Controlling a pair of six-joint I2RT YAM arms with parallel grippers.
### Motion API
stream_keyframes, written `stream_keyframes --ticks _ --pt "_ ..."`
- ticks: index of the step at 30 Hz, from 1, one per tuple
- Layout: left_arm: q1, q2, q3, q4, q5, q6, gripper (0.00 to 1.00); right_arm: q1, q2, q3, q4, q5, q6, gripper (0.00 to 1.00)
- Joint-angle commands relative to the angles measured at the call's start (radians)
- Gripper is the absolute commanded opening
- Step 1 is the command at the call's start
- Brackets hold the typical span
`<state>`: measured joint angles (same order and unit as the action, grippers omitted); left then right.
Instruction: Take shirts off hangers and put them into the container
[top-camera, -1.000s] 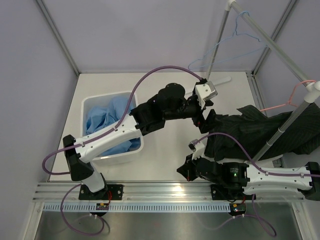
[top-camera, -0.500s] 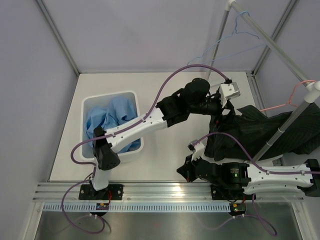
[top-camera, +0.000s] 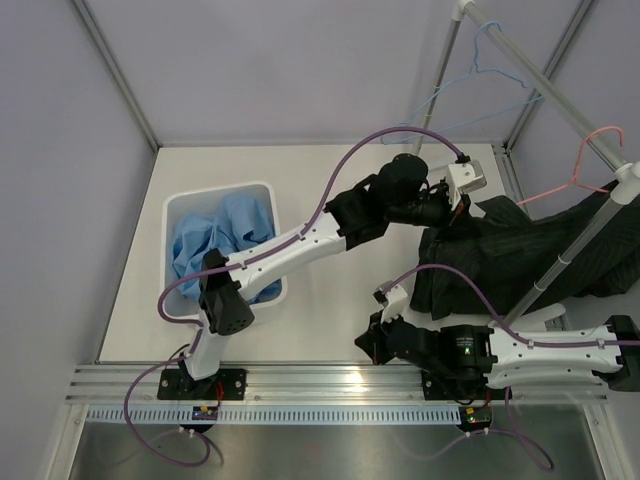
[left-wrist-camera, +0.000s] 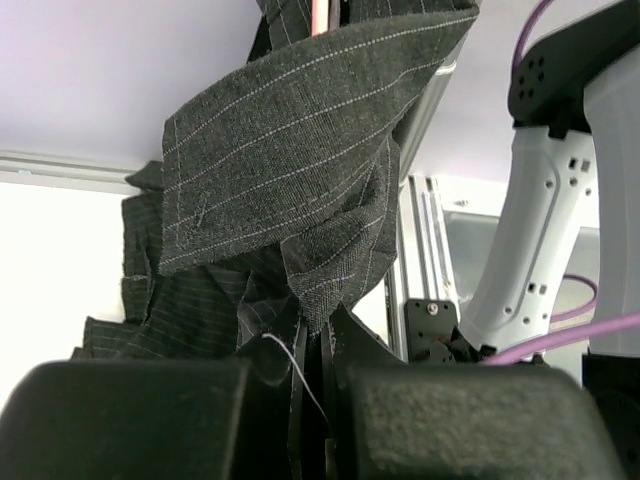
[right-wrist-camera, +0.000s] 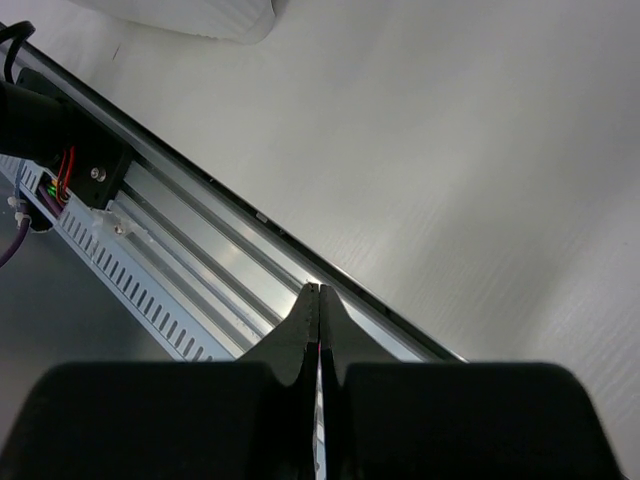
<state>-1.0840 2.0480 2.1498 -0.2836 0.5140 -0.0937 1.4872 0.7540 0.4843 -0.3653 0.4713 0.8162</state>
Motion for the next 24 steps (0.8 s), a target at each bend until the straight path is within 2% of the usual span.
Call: stream_keyframes --ticks 1,6,12,14,17,21,22,24 --pt "0.007 -0.126 -0.005 0.173 -0.025 -0.040 0.00 0.016 0.016 0.048 0.003 0.049 0.011 0.00" --pt "0.019 -0.175 0.007 0.161 -0.166 -0.023 0.00 0.028 0.018 0.060 -0.020 0.064 0.017 0.00" --pt "0.113 -0.256 -0.040 0.041 -0.325 -0.057 0.00 0.036 -0.004 0.077 -0.050 0.090 0.003 0.00" --pt "0.131 -0.287 -0.041 -0.049 -0.377 -0.070 0.00 0.038 0.001 0.102 -0.078 0.107 -0.018 0.00" --pt "0.148 -0.316 -0.068 -0.126 -0.405 -0.075 0.00 0.039 0.011 0.149 -0.115 0.130 -0.052 0.05" --pt "0.141 -0.429 -0.210 -0.155 -0.423 -0.093 0.00 0.039 0.015 0.210 -0.138 0.145 -0.095 0.44" --pt "0.136 -0.457 -0.246 -0.170 -0.460 -0.103 0.00 0.041 0.013 0.243 -0.162 0.156 -0.110 0.63" --pt "0.133 -0.550 -0.330 -0.172 -0.482 -0.116 0.00 0.041 0.005 0.319 -0.225 0.176 -0.130 0.73"
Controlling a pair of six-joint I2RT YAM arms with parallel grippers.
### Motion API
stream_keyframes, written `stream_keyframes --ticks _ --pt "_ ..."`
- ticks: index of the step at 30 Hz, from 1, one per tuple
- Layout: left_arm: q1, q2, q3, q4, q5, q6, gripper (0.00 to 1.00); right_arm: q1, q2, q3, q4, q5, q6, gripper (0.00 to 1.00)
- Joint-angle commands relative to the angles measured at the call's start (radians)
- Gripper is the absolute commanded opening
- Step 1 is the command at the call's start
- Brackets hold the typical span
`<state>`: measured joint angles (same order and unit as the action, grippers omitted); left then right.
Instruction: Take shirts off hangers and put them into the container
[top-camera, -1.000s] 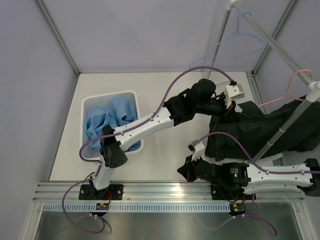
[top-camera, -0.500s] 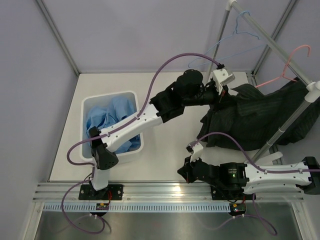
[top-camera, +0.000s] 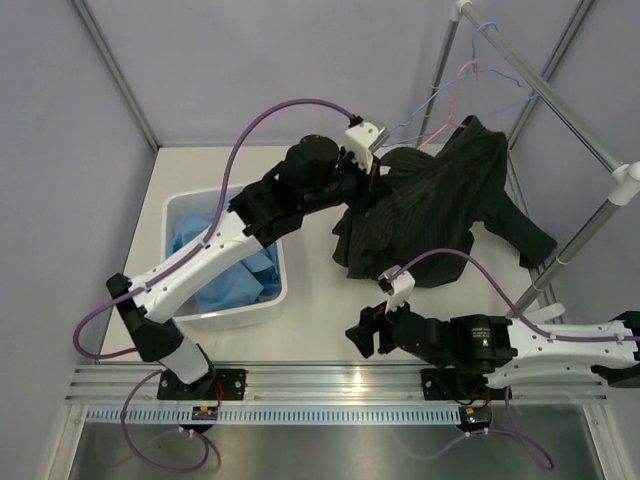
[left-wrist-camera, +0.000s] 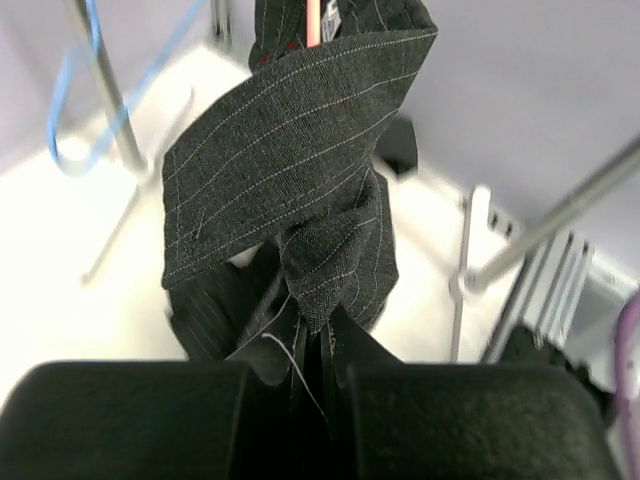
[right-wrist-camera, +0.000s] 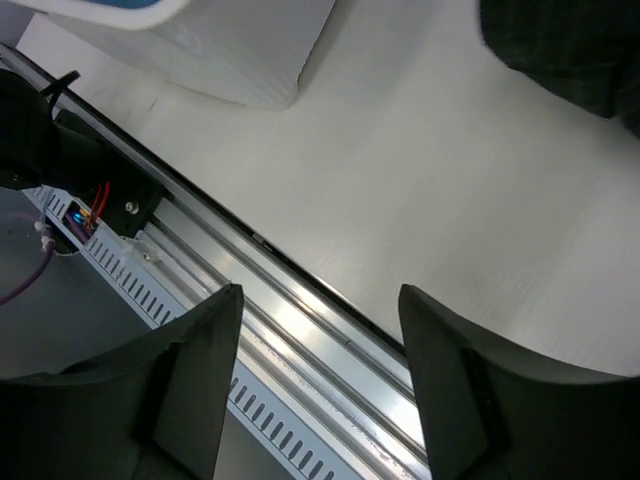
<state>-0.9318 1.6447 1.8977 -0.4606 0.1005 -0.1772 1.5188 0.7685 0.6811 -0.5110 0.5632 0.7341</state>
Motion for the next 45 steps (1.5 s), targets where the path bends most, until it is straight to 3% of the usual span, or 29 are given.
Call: stream_keyframes --ticks 1,5,7,8,9,14,15,19,20,29,36,45 --pt "-0.019 -0.178 -0.156 0.002 -0.076 -0.042 0.00 0.011 -0.011 0.155 -0.101 0.104 -0.062 0.76" --pt "-0.019 -0.305 -0.293 -0.050 -0.088 -0.071 0.00 0.011 -0.031 0.334 -0.184 0.205 -0.189 0.75" --pt "-0.028 -0.383 -0.343 -0.062 -0.085 -0.093 0.00 0.011 -0.034 0.420 -0.166 0.283 -0.264 0.63" --pt "-0.038 -0.410 -0.388 -0.064 -0.085 -0.097 0.00 0.011 -0.032 0.438 -0.144 0.308 -0.359 0.48" --pt "-0.054 -0.431 -0.403 -0.069 -0.082 -0.102 0.00 0.007 -0.023 0.455 -0.083 0.334 -0.410 0.44" --pt "-0.107 -0.534 -0.445 -0.136 -0.085 -0.142 0.00 -0.049 0.052 0.587 0.034 0.373 -0.671 0.52" --pt "-0.123 -0.548 -0.468 -0.139 -0.087 -0.154 0.00 -0.122 0.075 0.621 0.052 0.336 -0.689 0.53" --pt "-0.165 -0.614 -0.537 -0.136 -0.097 -0.177 0.00 -0.365 0.147 0.738 0.020 0.054 -0.685 0.52" --pt "-0.174 -0.625 -0.548 -0.136 -0.123 -0.182 0.00 -0.382 0.167 0.761 0.008 0.046 -0.690 0.52" --pt "-0.202 -0.680 -0.574 -0.168 -0.156 -0.199 0.00 -0.457 0.267 0.897 -0.027 -0.025 -0.714 0.51" --pt "-0.216 -0.689 -0.559 -0.174 -0.159 -0.194 0.00 -0.503 0.213 0.760 0.038 -0.074 -0.687 0.50" --pt "-0.222 -0.691 -0.571 -0.145 -0.121 -0.192 0.00 -0.575 0.229 0.706 0.083 -0.157 -0.662 0.45"
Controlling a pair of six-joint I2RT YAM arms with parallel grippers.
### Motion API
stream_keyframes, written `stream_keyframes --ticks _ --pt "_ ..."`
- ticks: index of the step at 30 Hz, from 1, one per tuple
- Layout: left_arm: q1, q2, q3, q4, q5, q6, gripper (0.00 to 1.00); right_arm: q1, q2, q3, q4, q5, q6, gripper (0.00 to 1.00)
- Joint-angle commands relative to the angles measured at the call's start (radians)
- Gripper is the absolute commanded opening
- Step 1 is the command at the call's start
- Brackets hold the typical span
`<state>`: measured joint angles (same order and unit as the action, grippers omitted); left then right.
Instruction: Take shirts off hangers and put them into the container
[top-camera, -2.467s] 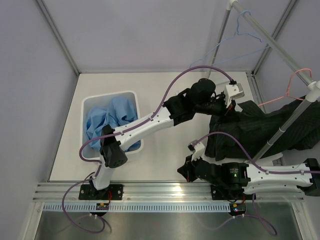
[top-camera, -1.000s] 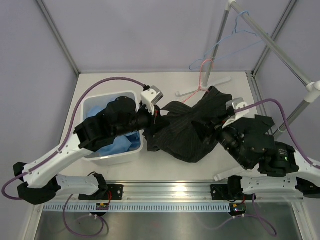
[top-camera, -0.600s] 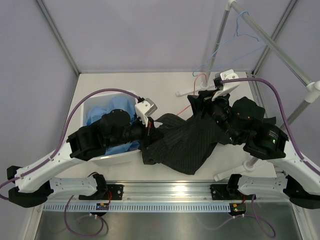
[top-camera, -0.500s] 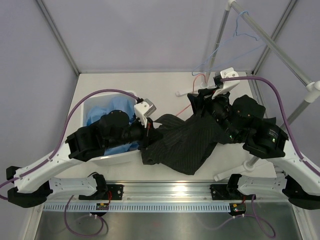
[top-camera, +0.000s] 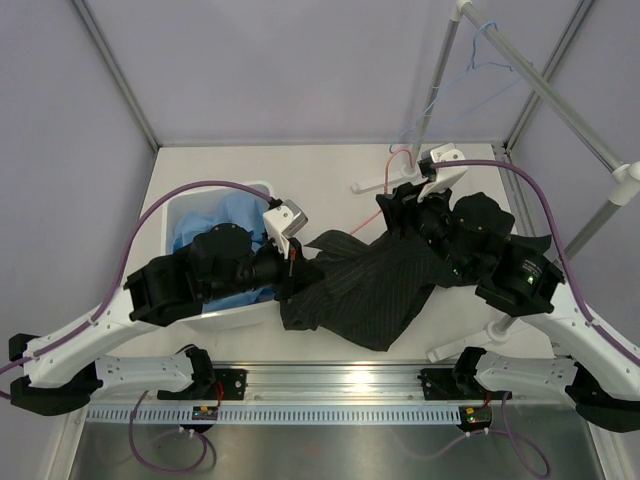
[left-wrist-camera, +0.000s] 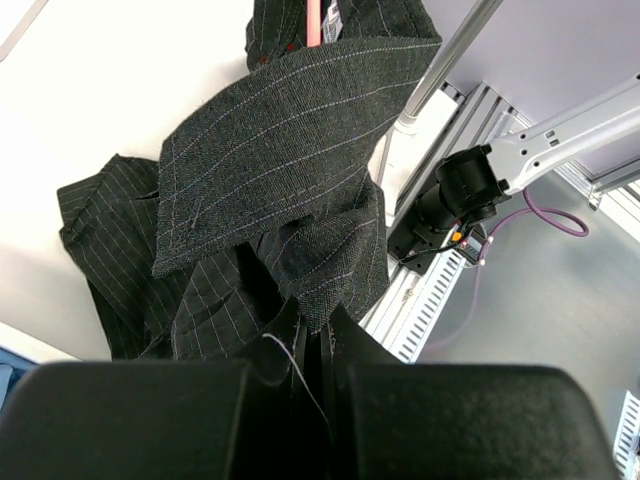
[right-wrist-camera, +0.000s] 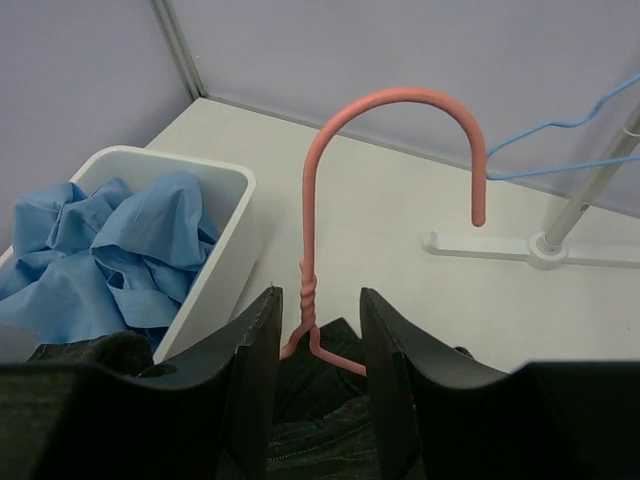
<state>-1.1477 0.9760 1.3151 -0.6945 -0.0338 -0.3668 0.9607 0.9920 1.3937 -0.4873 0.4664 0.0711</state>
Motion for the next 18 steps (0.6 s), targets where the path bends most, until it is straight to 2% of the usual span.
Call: stream_keyframes --ticks 1,3,4,5,6,9,10,11,14,18 --pt "-0.006 -0.020 0.013 0.092 0.024 -0.001 0.00 -0.022 0.010 -0.009 0.062 -0.069 0.001 0.44" --pt "-0.006 -0.020 0.010 0.102 0.028 -0.001 0.00 -0.025 0.020 -0.005 0.062 -0.075 0.002 0.41" --pt "-0.006 -0.022 0.009 0.102 0.028 -0.001 0.00 -0.027 0.022 -0.005 0.062 -0.077 0.004 0.22" --pt "-0.006 -0.023 0.007 0.102 0.028 0.000 0.00 -0.028 0.022 -0.009 0.067 -0.077 0.006 0.08" --pt "-0.006 -0.025 0.006 0.101 0.026 0.000 0.00 -0.030 0.020 -0.009 0.070 -0.069 0.009 0.00" --pt "-0.006 -0.031 -0.007 0.098 0.015 -0.003 0.01 -0.030 0.017 -0.001 0.076 -0.040 0.006 0.00" --pt "-0.006 -0.033 -0.010 0.093 0.008 -0.006 0.06 -0.031 0.017 0.007 0.075 -0.023 0.001 0.00" --pt "-0.006 -0.034 -0.020 0.086 0.002 -0.017 0.16 -0.033 0.026 0.034 0.063 0.009 -0.005 0.00" --pt "-0.006 -0.049 -0.071 0.084 -0.020 -0.043 0.32 -0.039 0.040 0.105 0.043 0.060 -0.040 0.00" --pt "-0.006 -0.048 -0.135 0.059 -0.073 -0.078 0.37 -0.043 0.062 0.211 0.016 0.109 -0.122 0.00"
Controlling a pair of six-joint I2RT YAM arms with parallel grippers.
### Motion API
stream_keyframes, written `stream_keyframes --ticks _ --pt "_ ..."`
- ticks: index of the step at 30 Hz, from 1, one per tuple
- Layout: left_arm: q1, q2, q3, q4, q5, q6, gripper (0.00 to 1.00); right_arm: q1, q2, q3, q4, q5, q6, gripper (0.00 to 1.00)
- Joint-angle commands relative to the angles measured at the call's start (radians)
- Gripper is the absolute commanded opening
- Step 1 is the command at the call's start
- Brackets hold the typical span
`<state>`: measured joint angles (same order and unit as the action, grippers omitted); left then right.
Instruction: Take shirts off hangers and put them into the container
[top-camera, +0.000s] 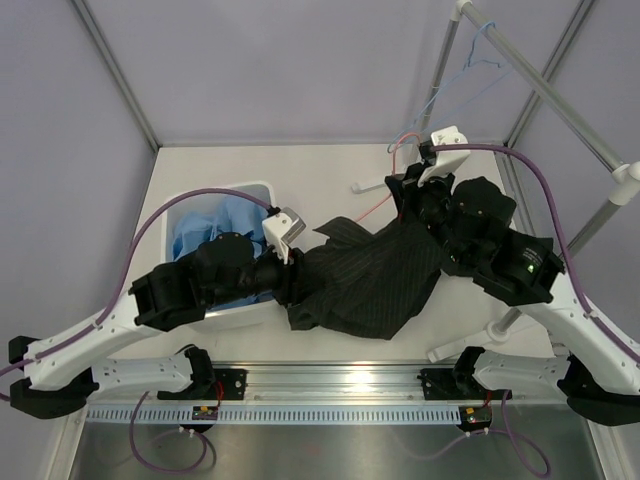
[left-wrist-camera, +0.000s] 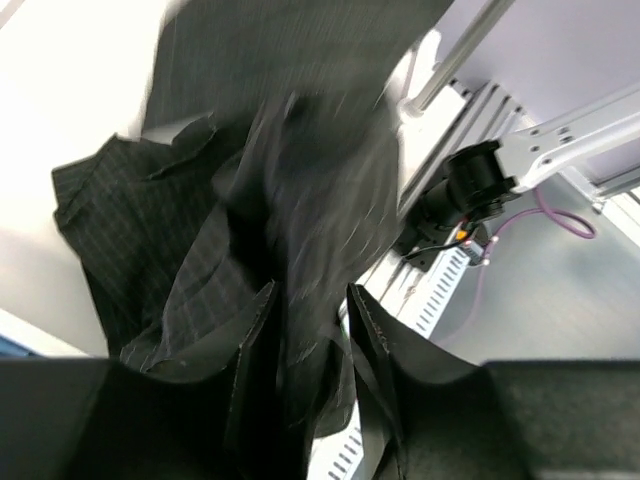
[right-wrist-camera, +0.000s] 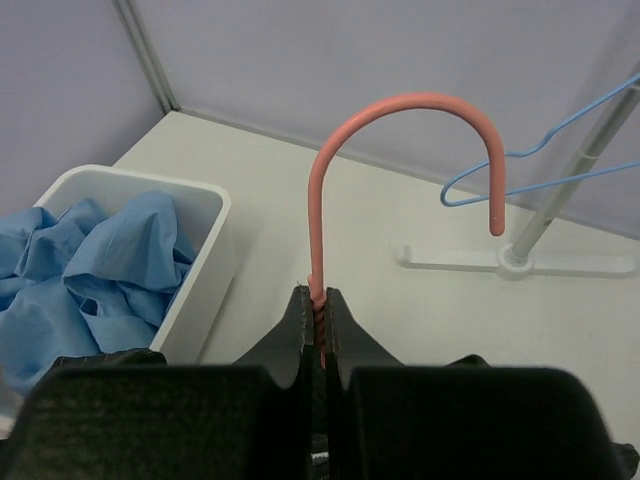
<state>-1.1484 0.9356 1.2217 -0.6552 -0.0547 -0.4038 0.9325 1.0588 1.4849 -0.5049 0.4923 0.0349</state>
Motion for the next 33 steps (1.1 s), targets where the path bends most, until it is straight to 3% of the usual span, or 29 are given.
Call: stream_keyframes --ticks 1,2,6,12,13,18,25,30,33 --pt "-0.005 -0.006 -0.053 0.020 -0.053 -0.049 0.37 -0.015 0.000 0.141 0.025 0.094 -0.098 0.00" --pt "-0.005 -0.006 -0.063 0.022 -0.053 -0.058 0.37 -0.017 0.006 0.173 0.011 0.116 -0.111 0.00" --pt "-0.005 -0.004 -0.088 0.011 -0.098 -0.079 0.00 -0.020 0.006 0.207 -0.001 0.178 -0.170 0.00" --pt "-0.007 -0.056 -0.071 -0.035 -0.269 -0.115 0.00 -0.026 0.006 0.129 0.072 0.426 -0.265 0.00" --pt "-0.007 -0.072 -0.079 -0.014 -0.278 -0.125 0.00 -0.029 -0.122 0.094 0.124 0.493 -0.268 0.00" --pt "-0.007 -0.185 -0.160 0.092 -0.318 -0.173 0.00 -0.040 -0.189 -0.031 0.351 0.739 -0.294 0.00" --pt "-0.007 -0.261 -0.254 0.103 -0.404 -0.253 0.00 -0.061 -0.301 -0.103 0.284 0.811 -0.096 0.00" --pt "-0.007 -0.201 -0.266 0.193 -0.304 -0.239 0.00 -0.064 -0.226 -0.048 0.067 0.827 0.112 0.00" --pt "-0.007 -0.160 -0.309 0.270 -0.229 -0.250 0.00 -0.095 -0.247 -0.061 0.046 0.770 0.193 0.00"
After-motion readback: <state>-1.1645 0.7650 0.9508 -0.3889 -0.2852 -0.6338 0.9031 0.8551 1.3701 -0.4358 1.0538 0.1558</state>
